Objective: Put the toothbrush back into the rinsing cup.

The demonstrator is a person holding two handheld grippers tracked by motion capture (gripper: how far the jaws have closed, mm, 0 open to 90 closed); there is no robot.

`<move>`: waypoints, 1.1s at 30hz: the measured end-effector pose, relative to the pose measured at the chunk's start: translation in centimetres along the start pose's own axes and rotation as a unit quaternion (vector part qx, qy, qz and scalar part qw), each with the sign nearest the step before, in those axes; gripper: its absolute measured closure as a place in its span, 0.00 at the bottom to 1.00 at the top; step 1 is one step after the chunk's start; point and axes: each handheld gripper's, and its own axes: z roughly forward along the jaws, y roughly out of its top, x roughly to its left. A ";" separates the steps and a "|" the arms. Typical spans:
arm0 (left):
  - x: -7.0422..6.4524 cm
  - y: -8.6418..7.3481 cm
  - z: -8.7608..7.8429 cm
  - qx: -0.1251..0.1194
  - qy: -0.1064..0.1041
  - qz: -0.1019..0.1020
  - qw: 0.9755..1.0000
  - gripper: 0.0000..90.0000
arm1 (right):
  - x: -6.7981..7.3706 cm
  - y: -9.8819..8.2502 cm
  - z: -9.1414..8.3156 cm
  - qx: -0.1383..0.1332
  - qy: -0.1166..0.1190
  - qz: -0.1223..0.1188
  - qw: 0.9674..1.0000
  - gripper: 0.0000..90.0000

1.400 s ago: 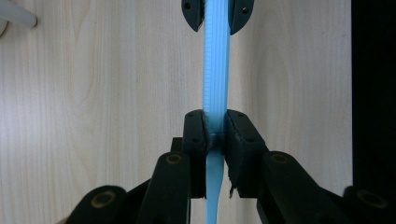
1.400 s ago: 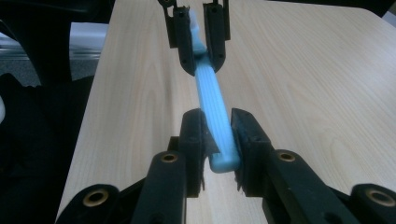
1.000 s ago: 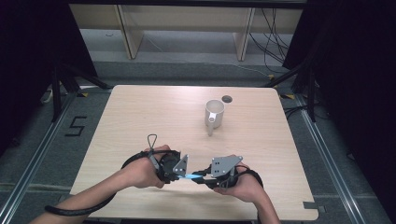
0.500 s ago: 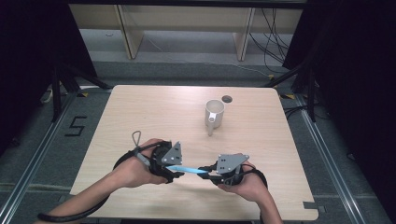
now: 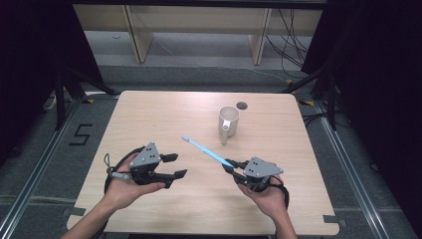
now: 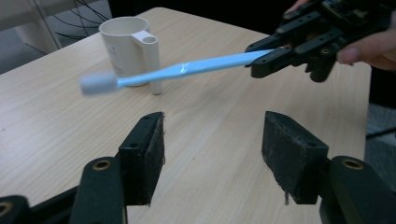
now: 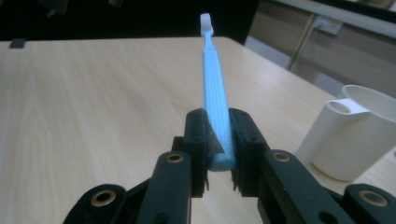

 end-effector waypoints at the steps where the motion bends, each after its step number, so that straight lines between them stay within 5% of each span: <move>1: 0.2 -0.4 0.2 -0.007 0.003 -0.010 1.000 0.42 | 0.1 0.0 -0.1 -0.003 -0.011 0.013 1.000 0.88; 5: 1.2 -1.8 0.9 -0.026 0.037 -0.061 0.997 0.35 | 0.2 0.3 -0.3 -0.031 -0.043 0.029 0.998 0.88; 10: 2.2 -2.0 1.7 -0.062 0.025 -0.133 0.989 0.34 | 0.8 0.6 -0.2 -0.081 -0.072 0.053 0.993 0.88; 11: 2.3 -1.8 1.8 -0.068 0.024 -0.138 0.988 0.34 | 0.7 0.7 -0.3 -0.087 -0.085 0.043 0.992 0.88; 13: 2.4 -1.3 2.2 -0.084 0.016 -0.146 0.986 0.34 | 0.9 0.9 -0.3 -0.092 -0.088 0.062 0.990 0.88; 15: 2.3 -0.6 2.4 -0.093 0.013 -0.151 0.984 0.34 | 0.7 1.1 -0.2 -0.112 -0.100 0.054 0.987 0.88; 16: 2.3 -0.2 2.6 -0.101 0.007 -0.154 0.983 0.34 | 1.0 1.2 -0.1 -0.117 -0.097 0.078 0.985 0.88; 18: 2.2 0.6 2.9 -0.115 -0.007 -0.159 0.981 0.35 | 0.9 1.4 -0.1 -0.125 -0.109 0.072 0.984 0.88; 20: 2.1 1.4 3.2 -0.125 -0.022 -0.162 0.979 0.36 | 1.2 1.6 0.0 -0.125 -0.100 0.084 0.984 0.88; 22: 2.0 2.2 3.4 -0.130 -0.035 -0.163 0.977 0.38 | 1.1 1.9 0.2 -0.134 -0.101 0.070 0.983 0.88; 25: 2.0 3.2 4.0 -0.126 -0.046 -0.153 0.979 0.39 | 1.3 2.3 0.3 -0.133 -0.094 0.068 0.984 0.88; 27: 2.1 3.6 4.4 -0.128 -0.054 -0.164 0.977 0.41 | 1.3 2.4 0.5 -0.134 -0.093 0.058 0.985 0.88; 28: 2.1 3.7 4.5 -0.134 -0.061 -0.173 0.974 0.42 | 1.5 2.4 0.5 -0.133 -0.092 0.066 0.985 0.88; 30: 2.2 4.0 4.7 -0.145 -0.074 -0.187 0.969 0.44 | 1.3 2.4 0.5 -0.138 -0.101 0.044 0.984 0.88; 33: 2.4 4.2 5.0 -0.145 -0.075 -0.190 0.968 0.45 | 1.3 2.5 0.5 -0.136 -0.100 0.041 0.985 0.88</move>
